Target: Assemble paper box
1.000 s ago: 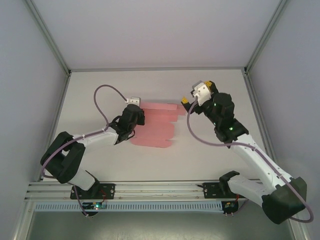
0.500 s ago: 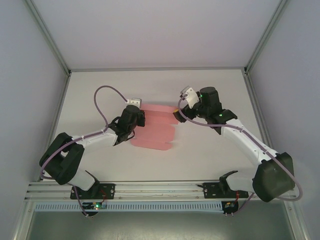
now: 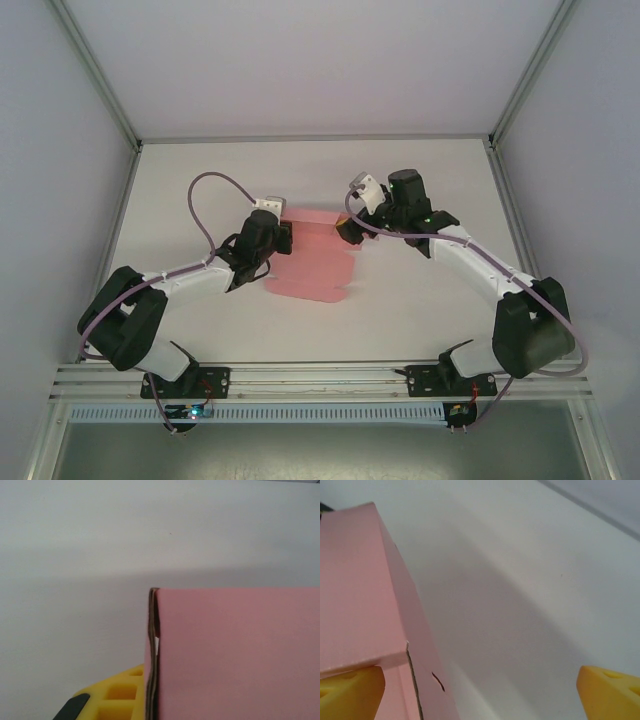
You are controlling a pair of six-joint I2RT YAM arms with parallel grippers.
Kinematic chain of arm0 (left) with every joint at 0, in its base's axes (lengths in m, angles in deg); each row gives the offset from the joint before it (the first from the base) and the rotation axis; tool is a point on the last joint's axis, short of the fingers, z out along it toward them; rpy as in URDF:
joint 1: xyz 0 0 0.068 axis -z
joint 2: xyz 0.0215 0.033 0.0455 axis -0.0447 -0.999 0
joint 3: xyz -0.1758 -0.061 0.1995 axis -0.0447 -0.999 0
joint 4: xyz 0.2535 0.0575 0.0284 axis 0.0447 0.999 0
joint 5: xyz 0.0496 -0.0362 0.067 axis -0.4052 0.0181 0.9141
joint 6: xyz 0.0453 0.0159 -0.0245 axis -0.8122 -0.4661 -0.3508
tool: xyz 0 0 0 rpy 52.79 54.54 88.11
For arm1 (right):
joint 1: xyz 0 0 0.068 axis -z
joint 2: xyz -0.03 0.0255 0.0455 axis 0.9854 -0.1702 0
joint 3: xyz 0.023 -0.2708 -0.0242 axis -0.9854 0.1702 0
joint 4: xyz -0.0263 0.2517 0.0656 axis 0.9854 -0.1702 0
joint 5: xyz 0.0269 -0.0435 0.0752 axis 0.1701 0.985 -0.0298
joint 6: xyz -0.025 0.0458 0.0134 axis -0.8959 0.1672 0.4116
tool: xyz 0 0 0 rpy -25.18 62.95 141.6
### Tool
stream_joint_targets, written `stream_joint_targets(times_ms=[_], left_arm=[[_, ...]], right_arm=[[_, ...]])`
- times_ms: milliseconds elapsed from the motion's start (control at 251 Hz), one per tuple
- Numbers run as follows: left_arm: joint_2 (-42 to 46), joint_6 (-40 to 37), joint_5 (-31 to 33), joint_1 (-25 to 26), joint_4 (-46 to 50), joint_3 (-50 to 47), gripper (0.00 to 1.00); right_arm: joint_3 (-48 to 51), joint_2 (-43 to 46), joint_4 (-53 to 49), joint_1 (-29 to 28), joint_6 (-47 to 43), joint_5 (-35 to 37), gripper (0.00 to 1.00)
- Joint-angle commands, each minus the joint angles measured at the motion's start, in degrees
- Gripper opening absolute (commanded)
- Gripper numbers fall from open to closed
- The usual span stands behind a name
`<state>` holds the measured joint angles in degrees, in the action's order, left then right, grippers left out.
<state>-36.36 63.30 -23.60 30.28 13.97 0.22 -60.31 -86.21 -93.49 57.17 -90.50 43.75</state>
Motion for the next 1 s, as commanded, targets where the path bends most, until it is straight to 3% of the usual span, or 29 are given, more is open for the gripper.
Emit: stream_joint_targets(times_ms=[0,271,399,527,694,818,994], left_arm=[[-0.7,2.5,-5.4,0.1,-5.0,2.1,0.00],[-2.8,6.6,-10.5,0.1,-6.4,3.4,0.00],[-2.9,8.2,-10.3,0.1,-6.3,3.3,0.00],[-3.2,9.1,-9.5,0.1,-6.0,2.9,0.00],[-3.5,13.4,-2.4,0.0,-3.1,3.5,0.00],[-3.3,15.3,0.9,-0.5,-1.5,4.3,0.00],[-2.7,15.2,3.3,-0.6,-1.8,5.0,0.00]], right_arm=[[3.1,-0.3,12.9,-1.6,4.9,0.7,0.98],[14.4,-0.9,44.7,-3.8,13.9,11.2,0.98],[14.5,-2.0,47.4,-4.7,15.3,18.9,0.98],[14.7,-1.8,47.8,-4.7,15.6,21.2,0.98],[16.2,2.8,42.4,-4.2,15.7,19.0,0.98],[15.9,8.7,27.3,-3.9,19.2,17.6,0.98],[17.7,16.8,10.0,-3.7,31.1,19.5,0.98]])
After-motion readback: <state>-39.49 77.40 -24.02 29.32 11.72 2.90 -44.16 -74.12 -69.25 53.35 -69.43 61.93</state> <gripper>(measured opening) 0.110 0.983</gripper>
